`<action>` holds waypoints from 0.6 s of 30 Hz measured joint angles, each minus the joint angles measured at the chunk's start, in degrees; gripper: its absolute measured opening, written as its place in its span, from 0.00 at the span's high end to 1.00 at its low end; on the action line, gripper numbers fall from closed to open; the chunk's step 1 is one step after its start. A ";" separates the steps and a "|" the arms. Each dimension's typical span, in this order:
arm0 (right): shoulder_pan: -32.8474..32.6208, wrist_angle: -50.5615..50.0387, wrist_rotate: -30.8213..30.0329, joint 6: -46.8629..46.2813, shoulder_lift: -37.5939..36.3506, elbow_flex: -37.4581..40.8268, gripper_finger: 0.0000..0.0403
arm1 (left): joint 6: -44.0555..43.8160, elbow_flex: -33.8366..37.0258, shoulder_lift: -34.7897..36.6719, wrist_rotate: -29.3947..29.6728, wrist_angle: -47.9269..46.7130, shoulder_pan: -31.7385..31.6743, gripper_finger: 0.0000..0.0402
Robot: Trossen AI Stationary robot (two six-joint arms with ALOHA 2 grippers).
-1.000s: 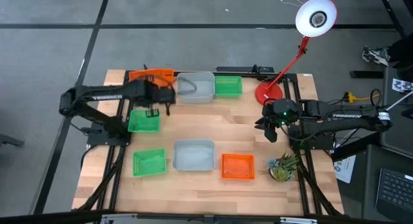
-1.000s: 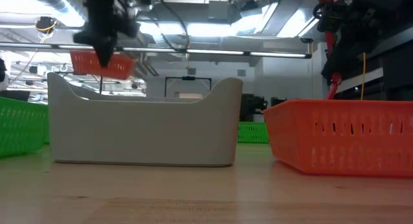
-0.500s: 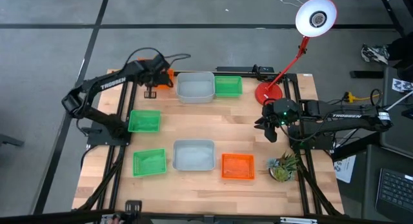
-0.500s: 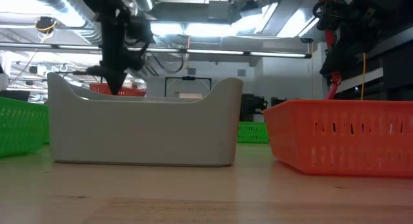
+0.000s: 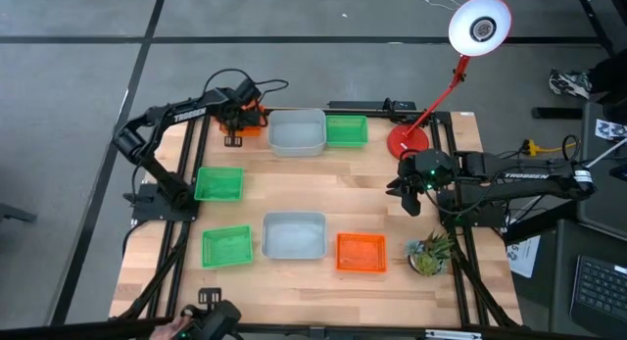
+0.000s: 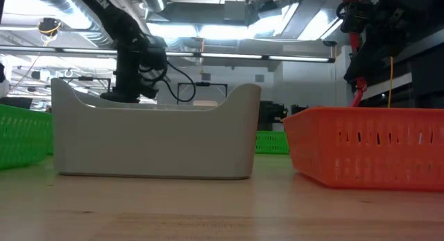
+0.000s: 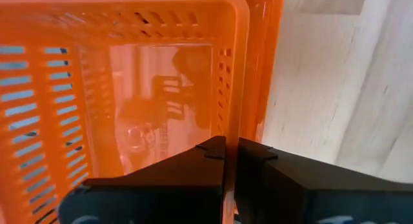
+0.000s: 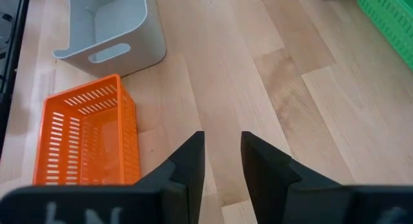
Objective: Stack baskets by color
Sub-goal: Stack the center orange bin on the top left orange bin
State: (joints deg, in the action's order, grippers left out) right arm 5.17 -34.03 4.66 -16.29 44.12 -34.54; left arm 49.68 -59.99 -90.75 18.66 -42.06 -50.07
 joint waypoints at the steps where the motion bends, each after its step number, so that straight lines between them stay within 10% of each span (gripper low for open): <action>1: 0.00 -0.02 0.01 -0.01 0.00 0.00 0.75 | 0.21 0.00 -0.13 -0.09 0.18 0.30 1.00; 18: 0.00 -0.15 0.01 0.00 0.00 -0.02 0.75 | -0.05 0.02 -0.14 -4.52 2.22 2.24 1.00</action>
State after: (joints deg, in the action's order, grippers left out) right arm 5.17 -34.17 4.67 -16.29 44.12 -34.57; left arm 49.64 -59.96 -90.89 14.14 -39.84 -47.83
